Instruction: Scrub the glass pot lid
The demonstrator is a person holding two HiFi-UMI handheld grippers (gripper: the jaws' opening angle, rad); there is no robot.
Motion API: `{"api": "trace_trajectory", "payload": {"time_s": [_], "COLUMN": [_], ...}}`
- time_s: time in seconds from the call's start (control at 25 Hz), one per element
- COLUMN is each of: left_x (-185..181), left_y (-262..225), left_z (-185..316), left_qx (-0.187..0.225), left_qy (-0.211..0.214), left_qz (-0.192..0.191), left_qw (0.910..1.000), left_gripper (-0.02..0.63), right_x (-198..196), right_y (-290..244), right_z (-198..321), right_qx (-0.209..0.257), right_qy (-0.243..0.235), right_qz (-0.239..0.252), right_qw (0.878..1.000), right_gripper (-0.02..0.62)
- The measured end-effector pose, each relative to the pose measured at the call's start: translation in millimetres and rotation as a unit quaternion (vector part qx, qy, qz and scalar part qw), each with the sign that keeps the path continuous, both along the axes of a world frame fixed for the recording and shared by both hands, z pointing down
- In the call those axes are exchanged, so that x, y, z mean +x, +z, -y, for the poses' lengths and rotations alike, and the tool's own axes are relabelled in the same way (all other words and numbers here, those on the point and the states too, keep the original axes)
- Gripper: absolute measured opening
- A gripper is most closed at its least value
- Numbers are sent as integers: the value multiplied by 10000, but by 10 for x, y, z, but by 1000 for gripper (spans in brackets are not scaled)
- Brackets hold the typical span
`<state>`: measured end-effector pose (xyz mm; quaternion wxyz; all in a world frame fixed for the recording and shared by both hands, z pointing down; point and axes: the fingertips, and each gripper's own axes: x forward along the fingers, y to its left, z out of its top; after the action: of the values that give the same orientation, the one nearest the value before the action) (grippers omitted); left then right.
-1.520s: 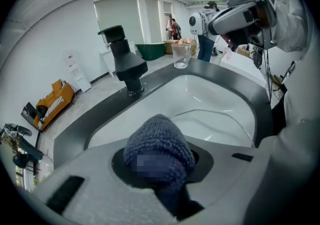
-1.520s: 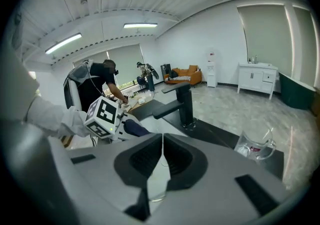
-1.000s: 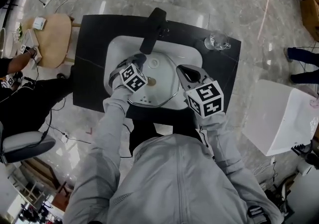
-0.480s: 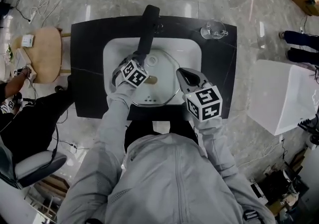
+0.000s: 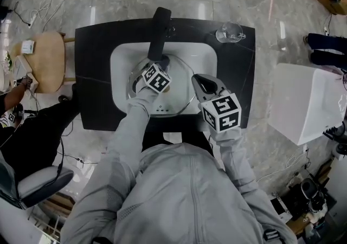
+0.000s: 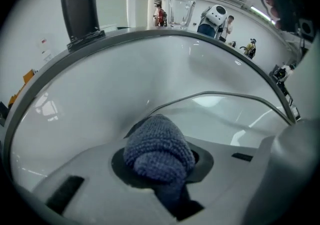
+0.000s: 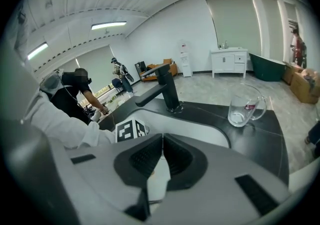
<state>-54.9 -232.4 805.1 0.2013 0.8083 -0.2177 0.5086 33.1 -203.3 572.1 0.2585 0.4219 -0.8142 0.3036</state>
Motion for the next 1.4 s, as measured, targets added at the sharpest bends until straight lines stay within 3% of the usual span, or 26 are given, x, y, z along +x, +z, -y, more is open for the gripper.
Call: {"api": "trace_trajectory", "payload": {"time_s": [0.36, 0.76, 1.0, 1.2, 1.4], "left_x": [534, 985, 799, 470, -59], "left_y": [-130, -371, -262, -205, -163], "left_z": [-162, -486, -551, -553, -493], "left_qx": [-339, -885, -430, -553, -651], "left_qy": [286, 550, 1484, 1596, 1434], "left_qz": [-491, -1055, -307, -6, 372], "left_qw": [9978, 9889, 9875, 9856, 9868], "left_gripper": [83, 83, 83, 83, 83], "right_x": [124, 123, 70, -37, -143], "right_y": [45, -37, -61, -95, -96], "right_z": [4, 39, -3, -1, 3], "right_qx": [-114, -29, -71, -55, -70], "right_qy": [168, 146, 110, 38, -52], "right_qz": [11, -11, -43, -22, -26], "right_qw": [9998, 9999, 9999, 10000, 10000], "right_gripper": [31, 31, 31, 31, 31]}}
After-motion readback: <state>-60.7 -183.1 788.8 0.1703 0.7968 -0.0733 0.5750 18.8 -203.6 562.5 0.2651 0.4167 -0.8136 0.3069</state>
